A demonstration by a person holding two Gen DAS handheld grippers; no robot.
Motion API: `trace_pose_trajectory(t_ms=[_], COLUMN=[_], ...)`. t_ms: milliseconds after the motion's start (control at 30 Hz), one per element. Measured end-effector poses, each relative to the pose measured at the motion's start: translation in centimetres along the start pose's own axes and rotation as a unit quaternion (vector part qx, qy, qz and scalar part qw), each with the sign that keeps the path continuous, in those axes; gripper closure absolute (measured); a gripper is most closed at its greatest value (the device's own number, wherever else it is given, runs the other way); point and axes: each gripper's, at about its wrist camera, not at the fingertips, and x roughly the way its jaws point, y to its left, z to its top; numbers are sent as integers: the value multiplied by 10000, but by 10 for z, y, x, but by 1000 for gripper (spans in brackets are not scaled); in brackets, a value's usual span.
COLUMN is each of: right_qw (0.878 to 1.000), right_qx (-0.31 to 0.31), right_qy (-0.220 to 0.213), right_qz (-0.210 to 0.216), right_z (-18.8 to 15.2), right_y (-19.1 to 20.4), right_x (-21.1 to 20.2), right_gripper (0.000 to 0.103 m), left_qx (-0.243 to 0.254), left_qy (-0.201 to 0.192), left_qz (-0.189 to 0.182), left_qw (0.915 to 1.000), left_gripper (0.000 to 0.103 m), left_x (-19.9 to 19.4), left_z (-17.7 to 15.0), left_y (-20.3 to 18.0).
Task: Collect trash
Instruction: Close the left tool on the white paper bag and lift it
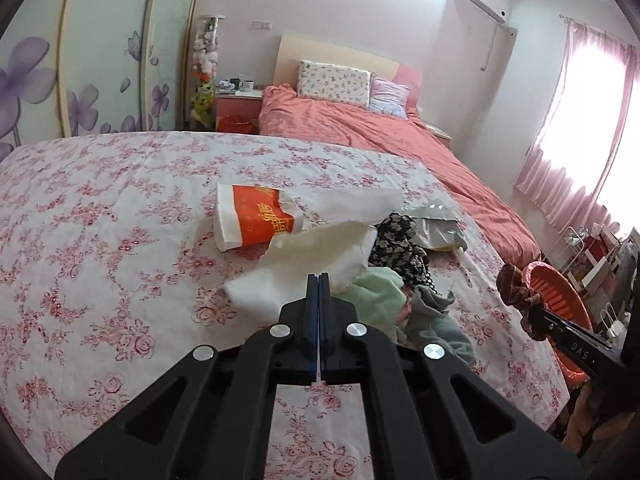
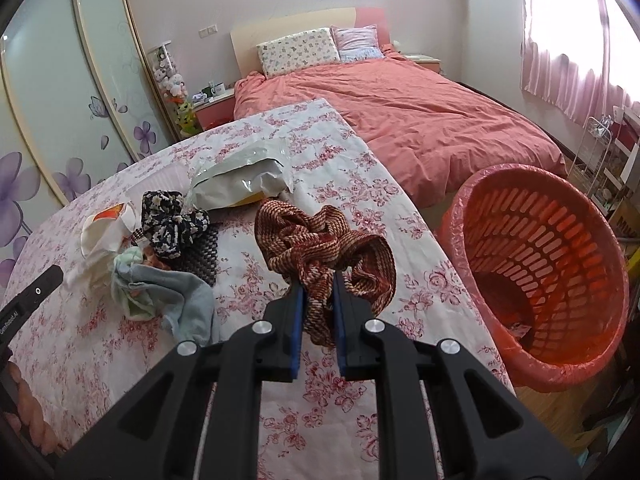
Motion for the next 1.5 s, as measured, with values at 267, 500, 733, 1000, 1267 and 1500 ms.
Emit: trace_pose_trajectory(t_ms=[267, 500, 733, 1000, 1267, 1500], right_qw=[9999, 9998, 9998, 9998, 9998, 9993], right_qx=[38, 71, 78, 122, 192, 273], right_qy=[107, 163, 143, 154, 34, -190], right_qz=[26, 43, 68, 49, 107, 160], right_z=[-2, -4, -4, -5, -2, 3], right_y=[-1, -2, -2, -5, -9, -16], right_x=[11, 14, 13, 12, 2, -22], right_gripper=[89, 89, 89, 89, 89, 89], left_qx=[101, 401, 476, 332, 291, 354], left_qy=[215, 547, 712, 764, 354, 238], left_qz=[162, 391, 382, 274, 187, -251], left_qw=[9996, 9969, 9956, 9961, 9988, 9988], left_gripper=[43, 43, 29, 67, 69, 69], left_x=[18, 40, 41, 48, 21, -3], left_z=[-3, -11, -20, -21, -10, 3], left_y=[-3, -10, -5, -1, -3, -37])
